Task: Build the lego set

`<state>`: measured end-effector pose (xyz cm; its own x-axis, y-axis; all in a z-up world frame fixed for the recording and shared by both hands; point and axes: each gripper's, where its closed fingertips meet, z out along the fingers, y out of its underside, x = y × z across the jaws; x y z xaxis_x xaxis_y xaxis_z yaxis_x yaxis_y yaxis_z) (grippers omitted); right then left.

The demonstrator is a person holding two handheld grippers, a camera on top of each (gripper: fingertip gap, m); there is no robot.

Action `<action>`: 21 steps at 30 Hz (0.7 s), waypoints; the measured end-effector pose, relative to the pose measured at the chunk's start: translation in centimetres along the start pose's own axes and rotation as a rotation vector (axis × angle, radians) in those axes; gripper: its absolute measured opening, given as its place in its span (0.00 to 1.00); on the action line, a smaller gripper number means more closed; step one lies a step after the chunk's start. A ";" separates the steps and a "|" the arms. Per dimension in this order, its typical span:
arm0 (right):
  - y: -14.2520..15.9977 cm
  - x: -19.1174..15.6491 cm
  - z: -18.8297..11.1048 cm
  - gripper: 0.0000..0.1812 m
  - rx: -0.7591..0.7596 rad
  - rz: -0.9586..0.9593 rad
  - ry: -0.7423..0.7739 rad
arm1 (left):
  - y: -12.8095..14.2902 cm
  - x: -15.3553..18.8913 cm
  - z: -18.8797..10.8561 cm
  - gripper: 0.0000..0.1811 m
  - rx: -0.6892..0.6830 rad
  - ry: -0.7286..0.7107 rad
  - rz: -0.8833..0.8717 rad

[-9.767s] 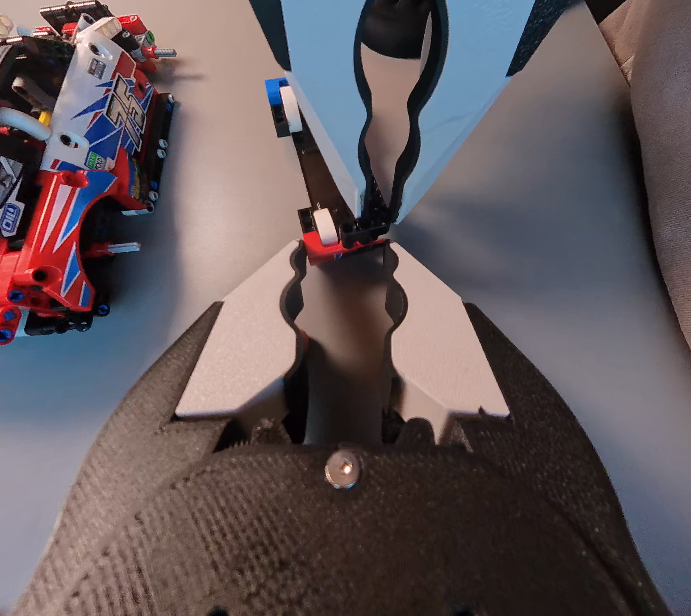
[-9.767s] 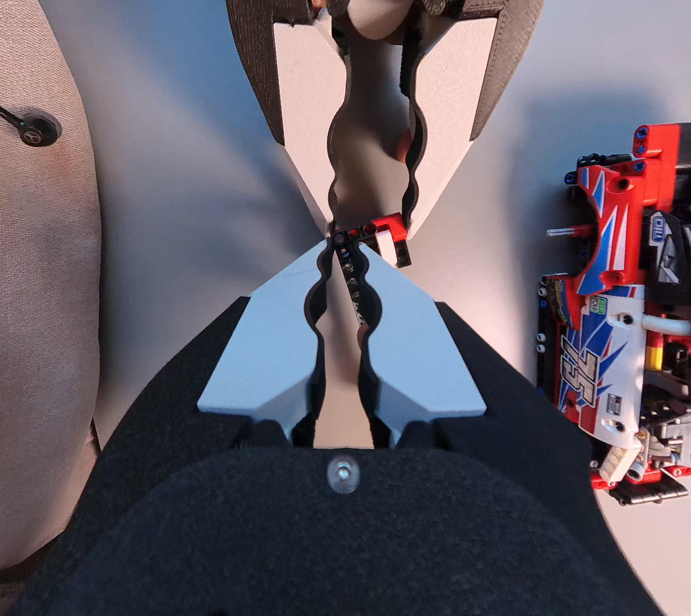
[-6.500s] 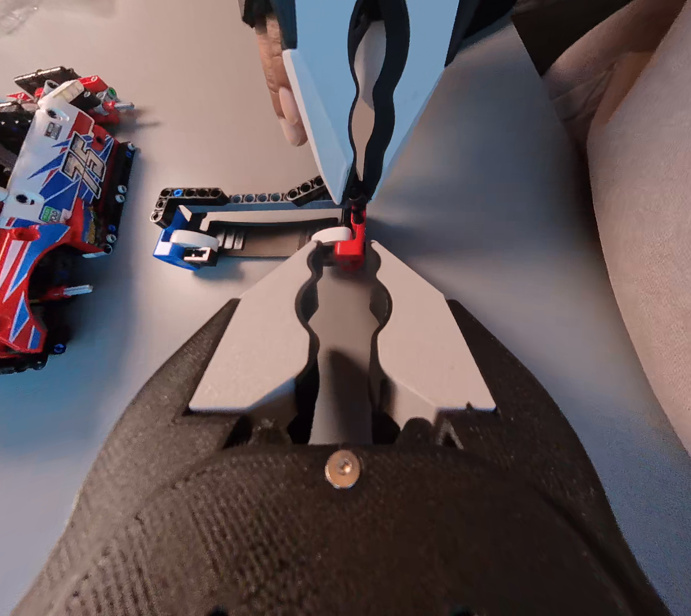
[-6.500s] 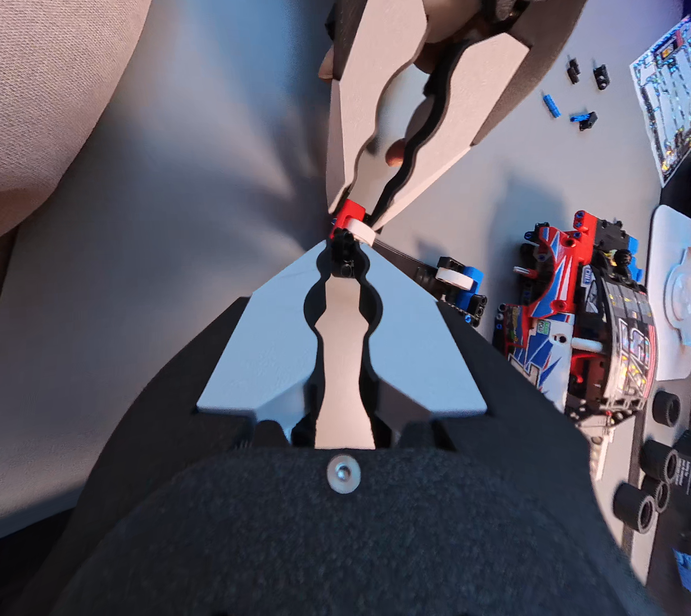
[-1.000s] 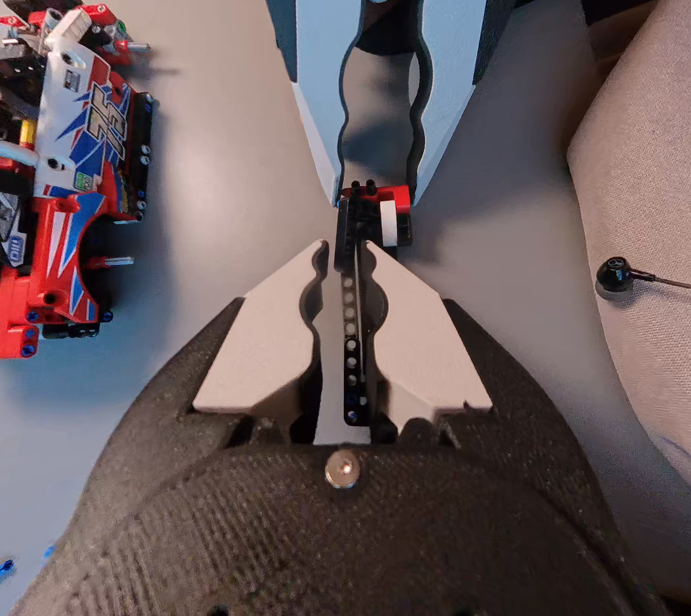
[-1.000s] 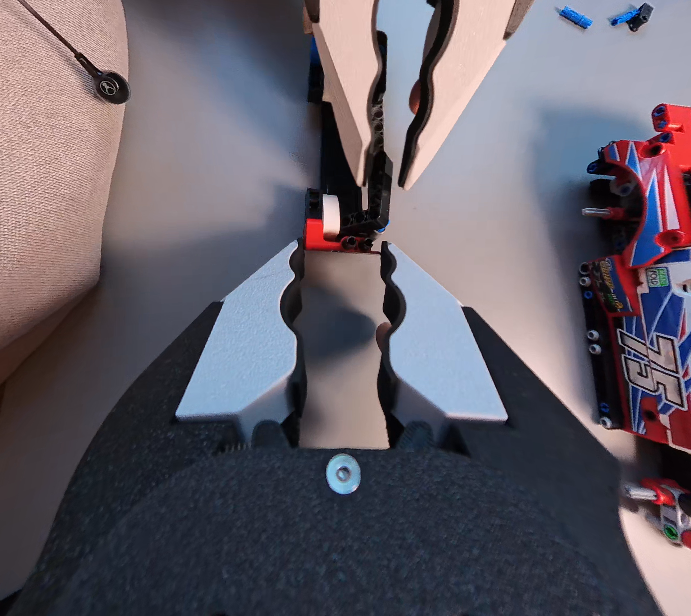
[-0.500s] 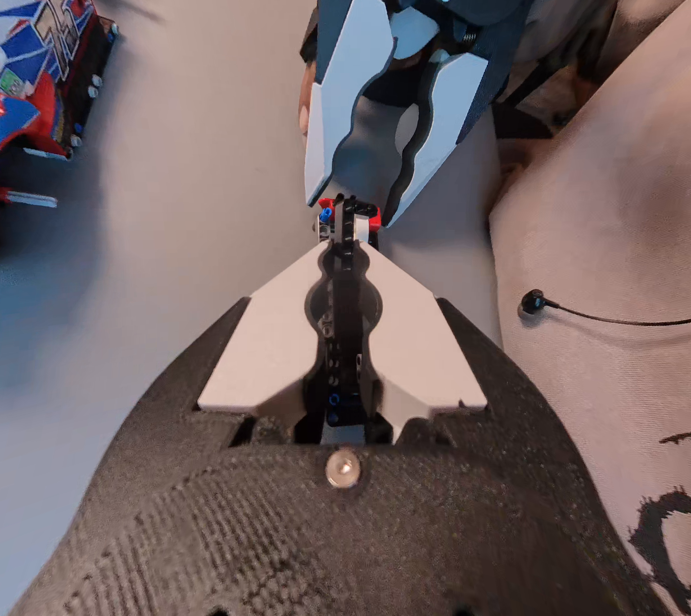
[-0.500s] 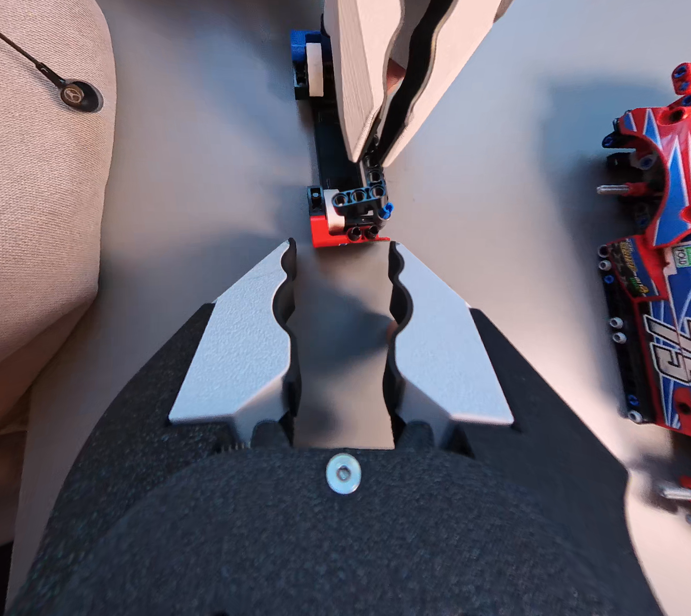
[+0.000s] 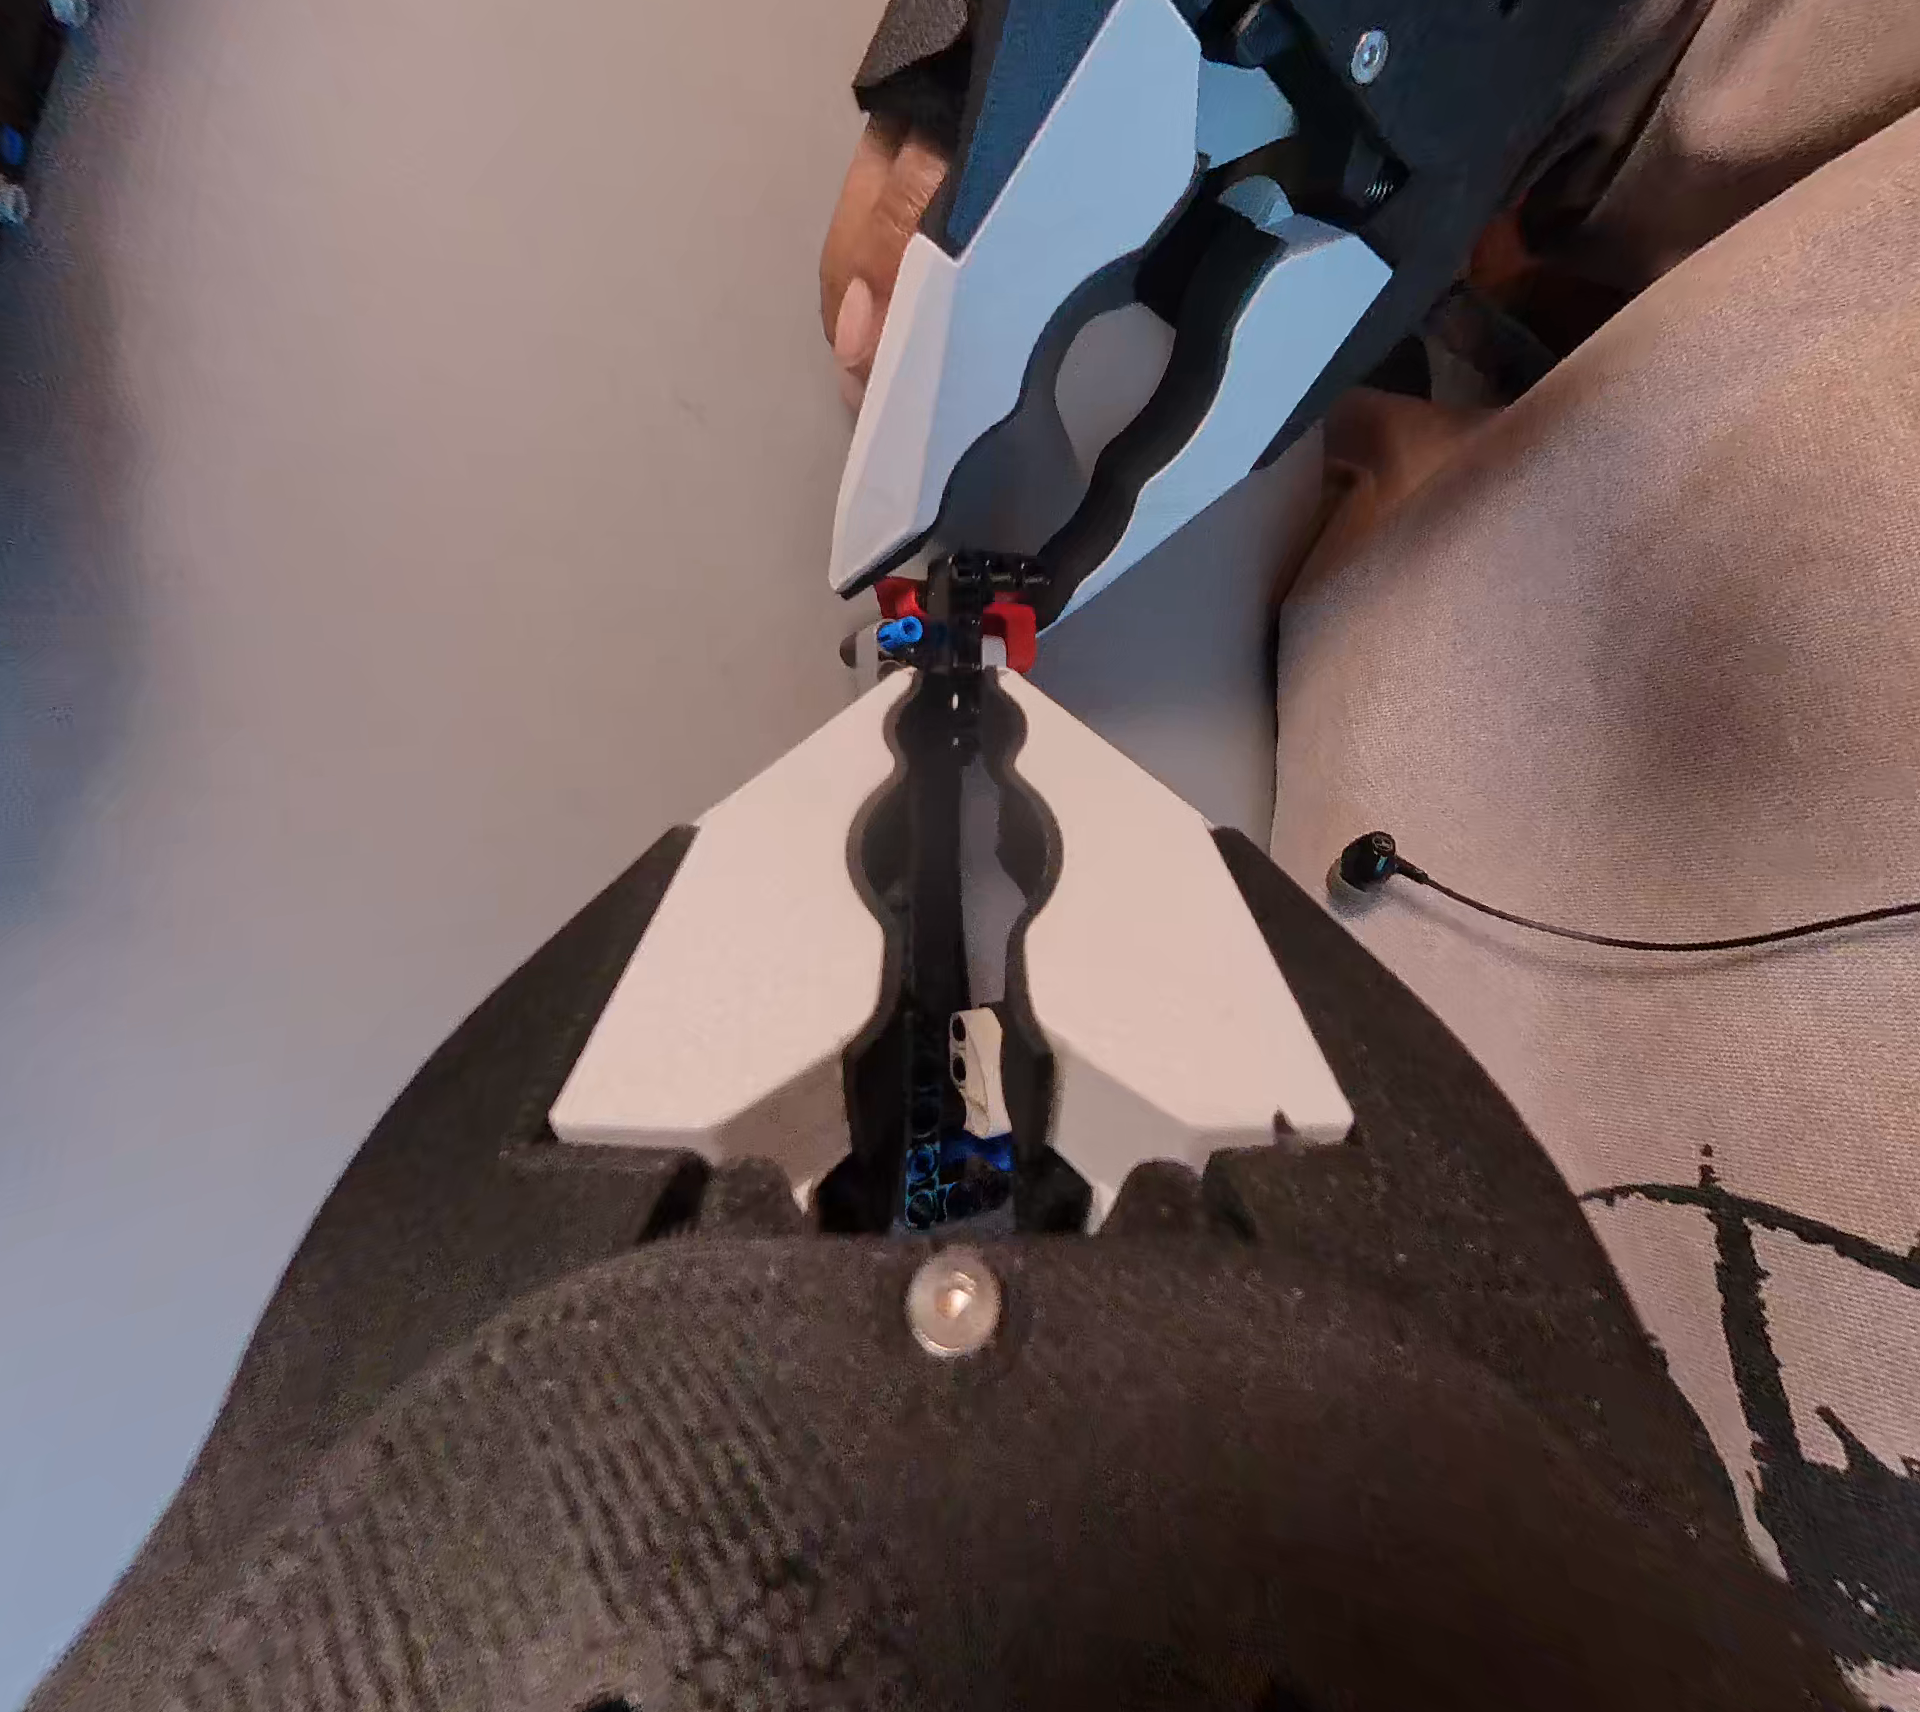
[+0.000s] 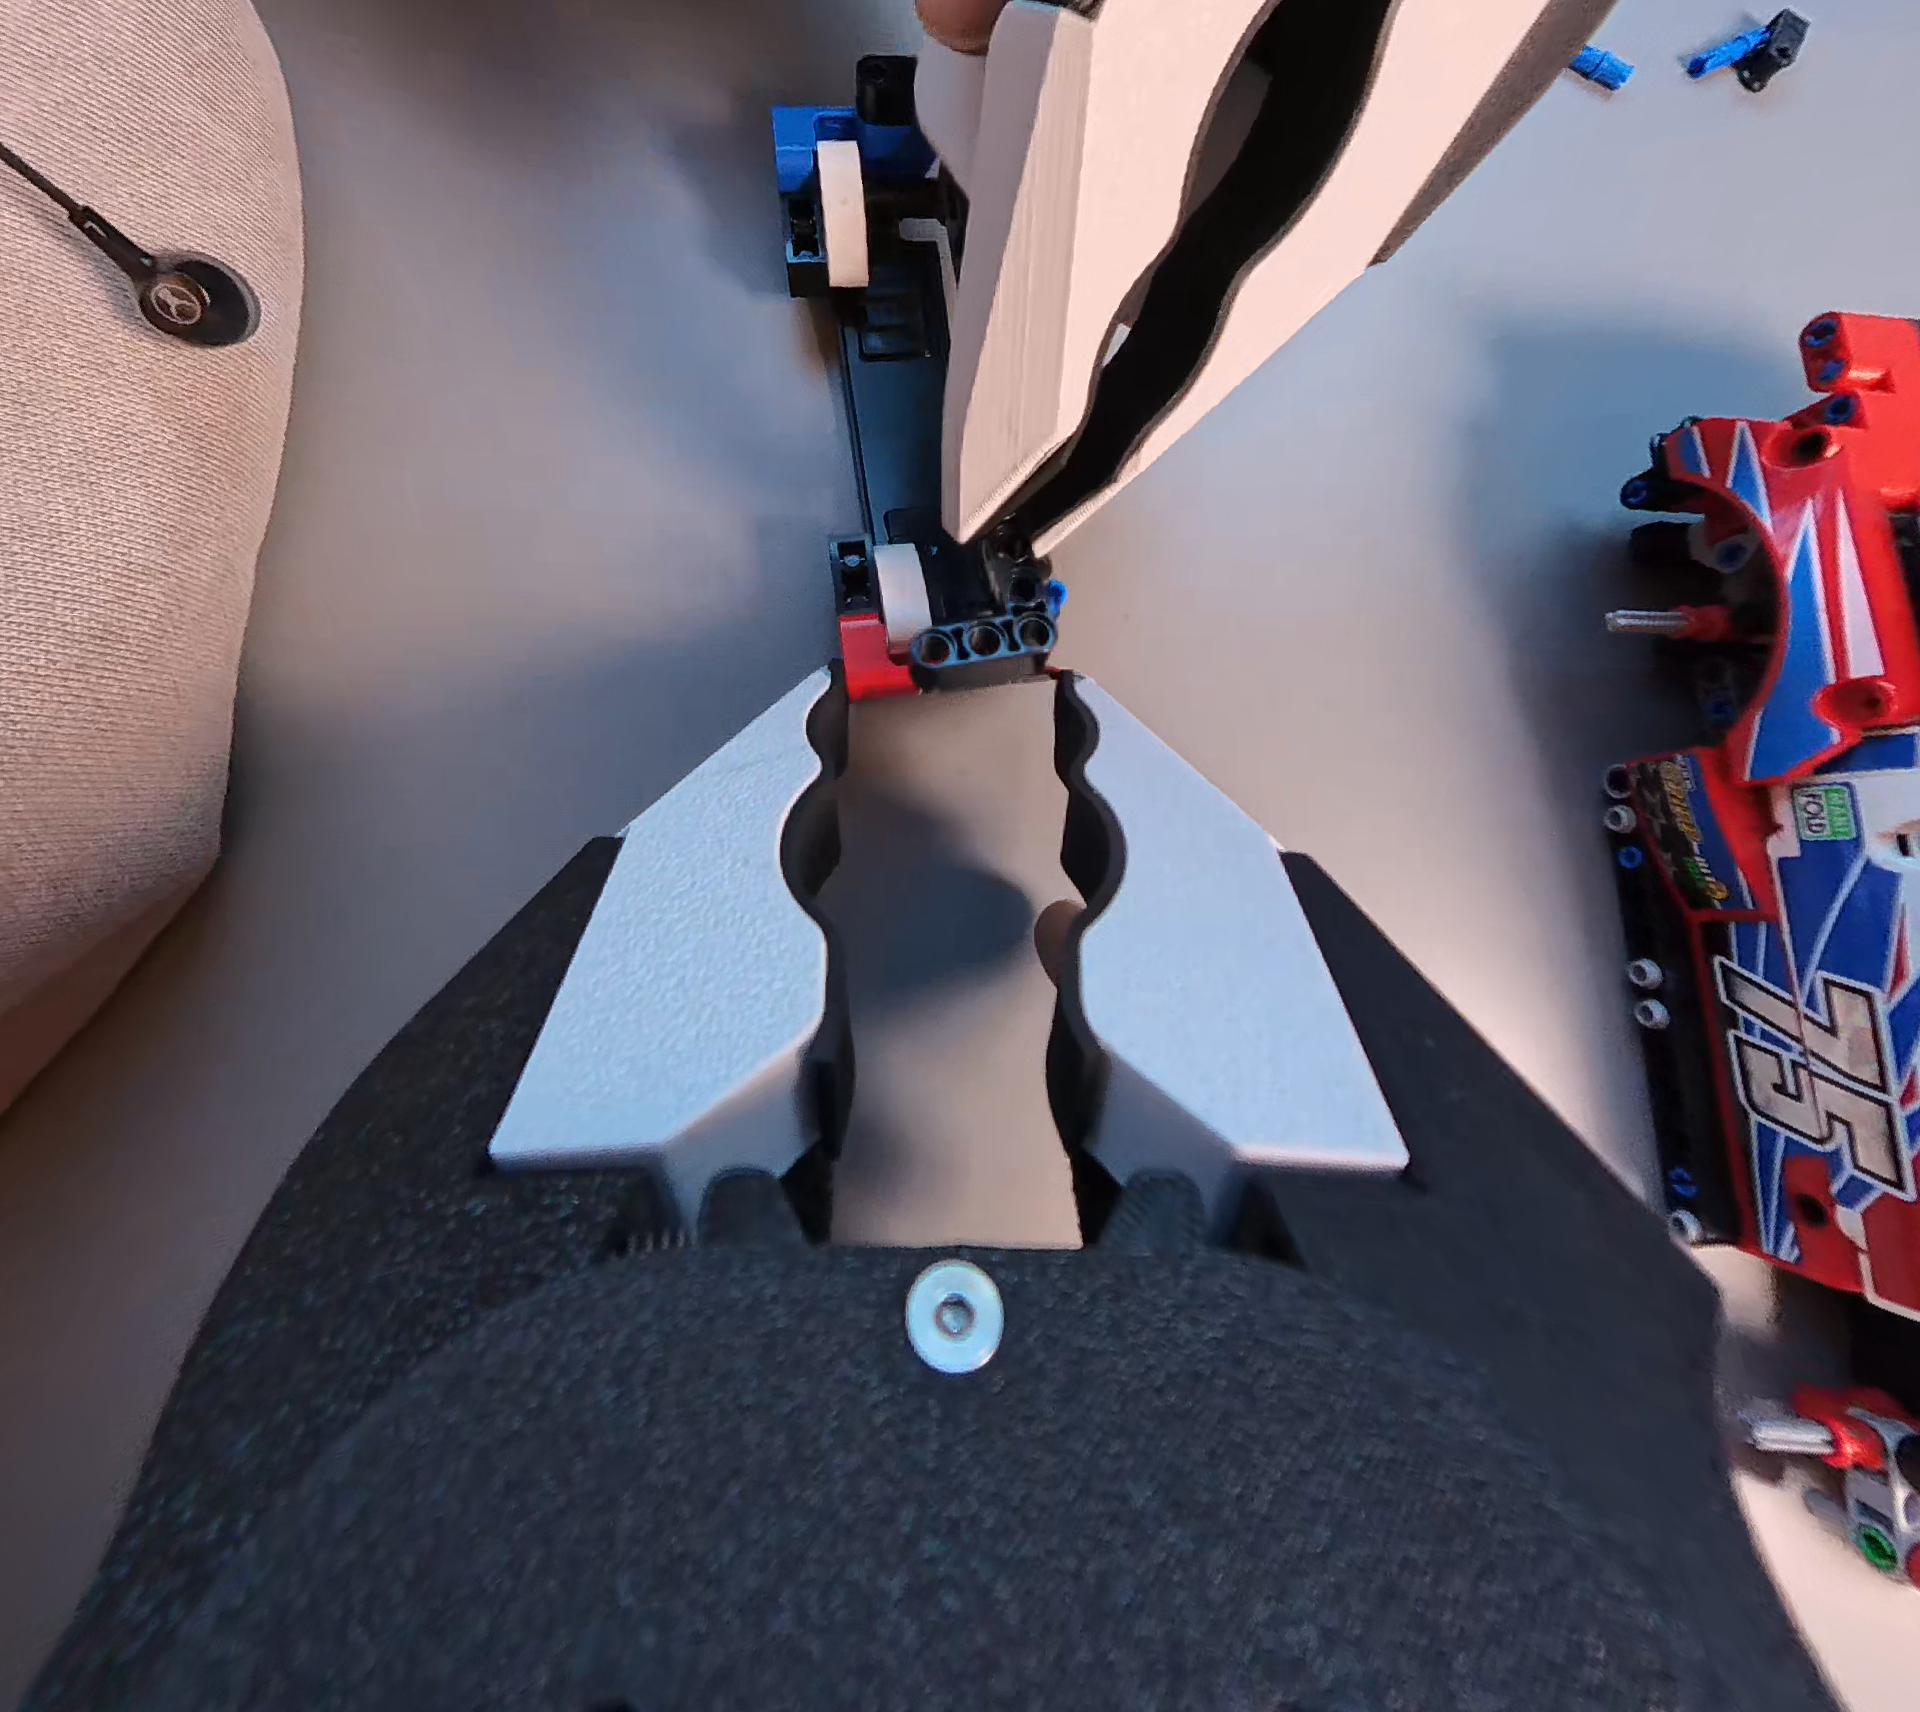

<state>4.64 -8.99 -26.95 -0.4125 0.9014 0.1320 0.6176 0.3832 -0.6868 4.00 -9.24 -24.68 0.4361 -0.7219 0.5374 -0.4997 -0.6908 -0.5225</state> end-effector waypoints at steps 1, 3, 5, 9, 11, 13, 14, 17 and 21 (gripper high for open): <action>0.0 -0.1 0.0 0.20 0.001 -0.006 0.001 | 0.1 0.0 -0.1 0.04 -0.017 0.003 -0.001; -0.1 -0.1 0.1 0.20 0.003 -0.014 0.003 | 0.2 0.0 -0.2 0.04 -0.052 0.012 -0.007; -0.2 -0.2 0.1 0.20 0.005 -0.022 0.004 | 0.2 0.0 -0.4 0.04 -0.084 0.019 -0.006; -0.2 -0.2 0.1 0.20 0.009 -0.037 0.012 | 0.4 0.2 -0.6 0.04 -0.149 0.043 -0.008; -0.3 -0.2 0.1 0.20 0.012 -0.039 0.014 | 0.5 0.3 -0.6 0.04 -0.174 0.057 -0.018; -0.3 -0.3 0.1 0.20 0.016 -0.042 0.015 | 0.4 0.2 -0.5 0.04 -0.178 0.062 -0.029; -0.3 -0.3 0.1 0.20 0.017 -0.044 0.016 | 0.4 0.2 -0.5 0.04 -0.177 0.069 -0.037; -0.3 -0.3 0.1 0.20 0.018 -0.047 0.016 | 0.4 0.2 -0.4 0.04 -0.174 0.080 -0.050; -0.3 -0.3 0.1 0.20 0.018 -0.049 0.014 | 0.5 0.1 -0.3 0.04 -0.169 0.080 -0.051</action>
<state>4.54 -9.37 -26.85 -0.4321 0.8845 0.1758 0.5848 0.4232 -0.6920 3.57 -9.68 -24.65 0.4066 -0.6757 0.6150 -0.5997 -0.7051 -0.3783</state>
